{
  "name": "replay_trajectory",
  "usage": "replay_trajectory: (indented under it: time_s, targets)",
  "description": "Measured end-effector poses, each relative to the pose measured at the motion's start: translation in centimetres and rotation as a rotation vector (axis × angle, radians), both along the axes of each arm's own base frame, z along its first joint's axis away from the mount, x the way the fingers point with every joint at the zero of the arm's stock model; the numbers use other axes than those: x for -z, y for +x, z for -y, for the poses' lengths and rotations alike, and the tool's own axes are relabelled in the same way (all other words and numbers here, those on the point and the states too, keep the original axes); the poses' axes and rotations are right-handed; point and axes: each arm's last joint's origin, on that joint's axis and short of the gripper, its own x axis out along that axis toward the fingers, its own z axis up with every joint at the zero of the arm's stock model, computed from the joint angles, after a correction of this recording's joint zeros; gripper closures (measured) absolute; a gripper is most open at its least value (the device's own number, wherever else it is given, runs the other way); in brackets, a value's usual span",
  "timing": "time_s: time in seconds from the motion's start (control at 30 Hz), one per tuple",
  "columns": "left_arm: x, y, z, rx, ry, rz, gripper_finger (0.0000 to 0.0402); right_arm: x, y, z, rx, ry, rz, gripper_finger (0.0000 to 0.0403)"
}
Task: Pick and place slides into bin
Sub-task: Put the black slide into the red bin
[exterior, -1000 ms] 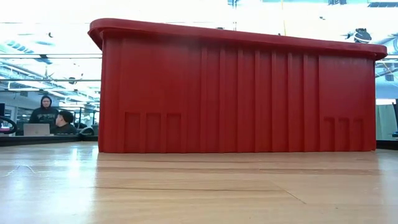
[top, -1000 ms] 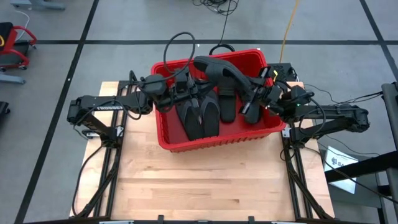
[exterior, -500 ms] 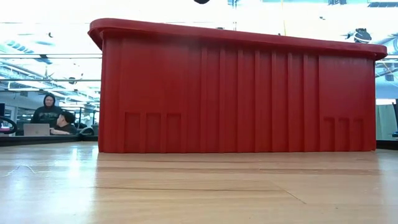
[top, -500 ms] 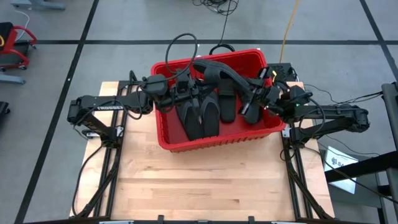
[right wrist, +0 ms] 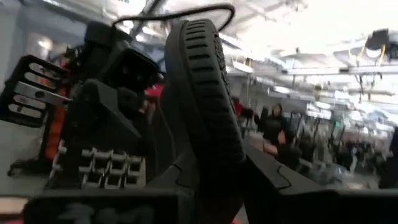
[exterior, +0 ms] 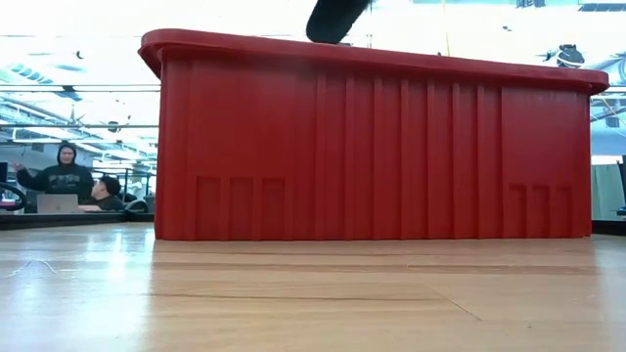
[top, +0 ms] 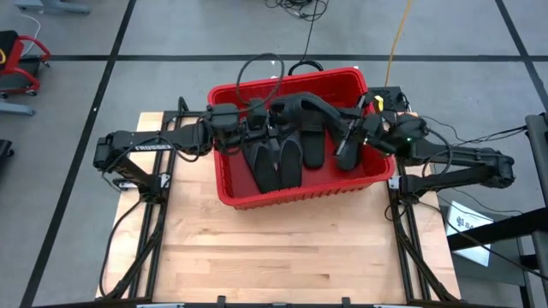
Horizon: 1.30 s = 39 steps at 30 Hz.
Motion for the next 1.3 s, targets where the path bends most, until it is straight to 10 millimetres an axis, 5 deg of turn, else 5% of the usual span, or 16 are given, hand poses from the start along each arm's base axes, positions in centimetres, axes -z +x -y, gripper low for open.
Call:
replay_trajectory:
  time_s: [0.5,0.97,1.3]
  targets:
    - [-0.1,-1.5,-0.8,-0.043,0.011,-0.105,0.0284,2.4,-3.6,2.2,0.153,0.209,-0.294,0.0344]
    - [-0.7,-2.3,-0.7,-0.06,0.023,-0.102,0.0284,5.2,-3.3,2.9,0.031,0.437,-0.492,0.0344]
    - [-0.6,-2.3,-0.7,-0.062,0.022,-0.105,0.0284,7.4,-2.2,5.5,0.041,0.626,-0.55,0.0345]
